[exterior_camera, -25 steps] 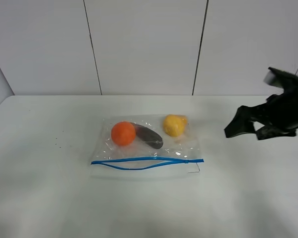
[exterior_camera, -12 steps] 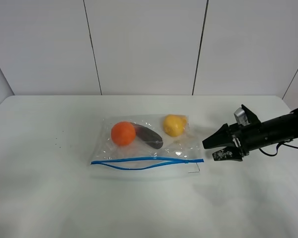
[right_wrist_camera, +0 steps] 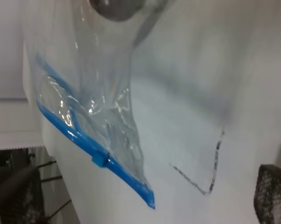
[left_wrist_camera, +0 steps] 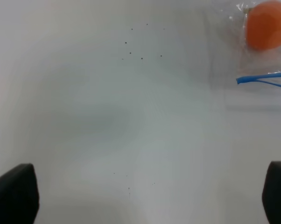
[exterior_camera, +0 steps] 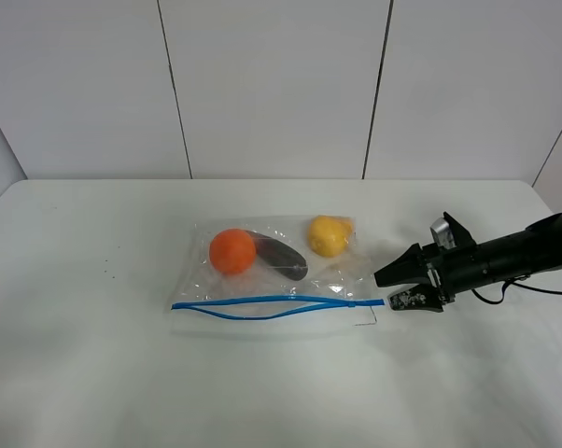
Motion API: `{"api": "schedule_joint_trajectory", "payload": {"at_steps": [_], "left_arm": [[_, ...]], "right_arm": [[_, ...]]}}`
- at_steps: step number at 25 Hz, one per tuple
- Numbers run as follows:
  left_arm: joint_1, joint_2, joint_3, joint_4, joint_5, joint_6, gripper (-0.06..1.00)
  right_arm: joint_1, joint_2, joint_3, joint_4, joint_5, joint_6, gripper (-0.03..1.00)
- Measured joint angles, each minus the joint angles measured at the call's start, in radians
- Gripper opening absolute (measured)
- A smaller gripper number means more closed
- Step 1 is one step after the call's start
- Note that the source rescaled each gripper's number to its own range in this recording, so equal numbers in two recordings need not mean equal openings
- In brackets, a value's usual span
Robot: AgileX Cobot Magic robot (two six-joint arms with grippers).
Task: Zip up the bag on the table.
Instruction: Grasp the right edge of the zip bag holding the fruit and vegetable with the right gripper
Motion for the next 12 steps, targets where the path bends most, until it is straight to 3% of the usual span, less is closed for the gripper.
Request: {"api": "schedule_joint_trajectory", "payload": {"at_steps": [5,12], "left_arm": [[0.000,0.000,0.000,0.000,0.000,0.000,1.00],[0.000,0.000,0.000,0.000,0.000,0.000,1.00]], "right_arm": [[0.024,0.000,-0.001,0.058,0.000,-0.010,1.00],[0.126,0.006,-0.007,0.120,-0.043,-0.012,1.00]]}}
